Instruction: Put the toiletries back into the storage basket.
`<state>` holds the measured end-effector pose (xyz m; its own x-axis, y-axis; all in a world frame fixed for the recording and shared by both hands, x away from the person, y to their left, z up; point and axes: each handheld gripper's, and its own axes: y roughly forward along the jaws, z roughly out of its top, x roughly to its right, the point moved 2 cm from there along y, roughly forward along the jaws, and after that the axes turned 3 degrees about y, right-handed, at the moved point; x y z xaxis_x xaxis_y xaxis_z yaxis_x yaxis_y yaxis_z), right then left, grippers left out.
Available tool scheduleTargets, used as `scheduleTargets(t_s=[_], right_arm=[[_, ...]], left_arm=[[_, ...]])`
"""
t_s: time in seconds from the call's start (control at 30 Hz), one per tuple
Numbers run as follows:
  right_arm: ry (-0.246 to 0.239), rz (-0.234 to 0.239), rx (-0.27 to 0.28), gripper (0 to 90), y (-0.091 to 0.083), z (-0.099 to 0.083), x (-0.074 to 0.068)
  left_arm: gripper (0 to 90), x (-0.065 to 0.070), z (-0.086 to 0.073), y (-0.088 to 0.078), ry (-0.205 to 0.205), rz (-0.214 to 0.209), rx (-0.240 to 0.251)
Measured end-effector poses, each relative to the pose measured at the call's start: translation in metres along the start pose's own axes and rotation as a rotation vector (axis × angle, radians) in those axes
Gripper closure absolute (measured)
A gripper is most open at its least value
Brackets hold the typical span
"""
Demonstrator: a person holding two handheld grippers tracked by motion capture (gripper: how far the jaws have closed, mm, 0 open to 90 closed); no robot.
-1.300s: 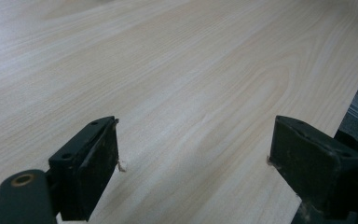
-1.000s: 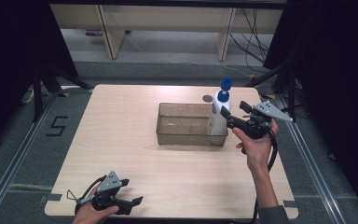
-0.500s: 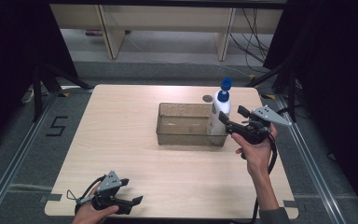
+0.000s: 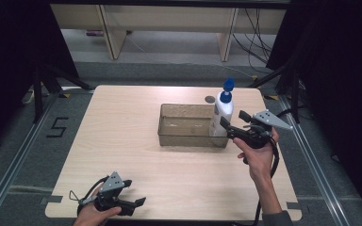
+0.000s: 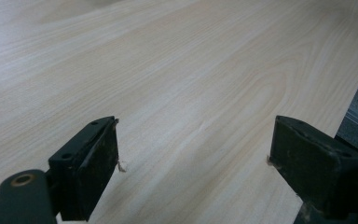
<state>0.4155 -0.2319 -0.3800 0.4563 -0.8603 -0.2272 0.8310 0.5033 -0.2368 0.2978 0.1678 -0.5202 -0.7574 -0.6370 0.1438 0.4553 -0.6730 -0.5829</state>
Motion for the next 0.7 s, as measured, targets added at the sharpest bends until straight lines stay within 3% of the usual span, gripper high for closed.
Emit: scheduleTargets(t_s=[0.03, 0.17, 0.2, 0.23, 0.3, 0.33, 0.43, 0.5, 0.53, 0.63, 0.7], right_arm=[[0.023, 0.004, -0.007, 19.4, -0.001, -0.001, 0.000], [0.017, 0.018, -0.004, 19.4, -0.002, -0.005, 0.001], [-0.001, 0.002, -0.012, 19.4, -0.002, -0.006, 0.003], [0.031, 0.018, -0.023, 19.4, -0.002, -0.008, 0.001], [0.032, 0.010, -0.028, 19.3, -0.001, -0.012, 0.001], [0.024, 0.003, -0.030, 19.3, -0.001, -0.012, 0.001], [0.001, 0.014, -0.026, 19.5, -0.002, -0.014, -0.002], [0.021, 0.023, -0.038, 19.6, -0.002, -0.016, -0.006], [-0.004, 0.009, -0.036, 19.6, -0.003, -0.016, -0.005], [0.035, 0.020, -0.046, 19.6, -0.005, -0.019, -0.007], [0.001, 0.007, -0.042, 19.6, -0.005, -0.020, -0.006]], left_arm=[[14.8, 0.000, 0.000, 0.000, 0.002, 0.000, 0.000], [14.9, 0.001, 0.001, 0.000, 0.006, 0.002, 0.017], [14.8, 0.001, 0.000, -0.001, 0.004, -0.004, 0.014], [14.9, 0.001, 0.000, -0.001, 0.004, -0.005, 0.011], [14.8, 0.001, -0.001, -0.002, 0.011, -0.002, 0.013], [14.8, 0.002, -0.001, -0.001, 0.006, -0.001, 0.031], [14.8, 0.002, 0.000, -0.005, 0.017, 0.005, 0.017], [14.8, 0.001, 0.000, -0.004, 0.015, -0.005, 0.030], [14.8, 0.002, 0.000, -0.003, 0.014, -0.006, 0.034], [14.8, 0.002, 0.000, -0.004, 0.019, -0.017, 0.022], [14.8, 0.003, 0.000, -0.004, 0.019, -0.017, 0.027]])
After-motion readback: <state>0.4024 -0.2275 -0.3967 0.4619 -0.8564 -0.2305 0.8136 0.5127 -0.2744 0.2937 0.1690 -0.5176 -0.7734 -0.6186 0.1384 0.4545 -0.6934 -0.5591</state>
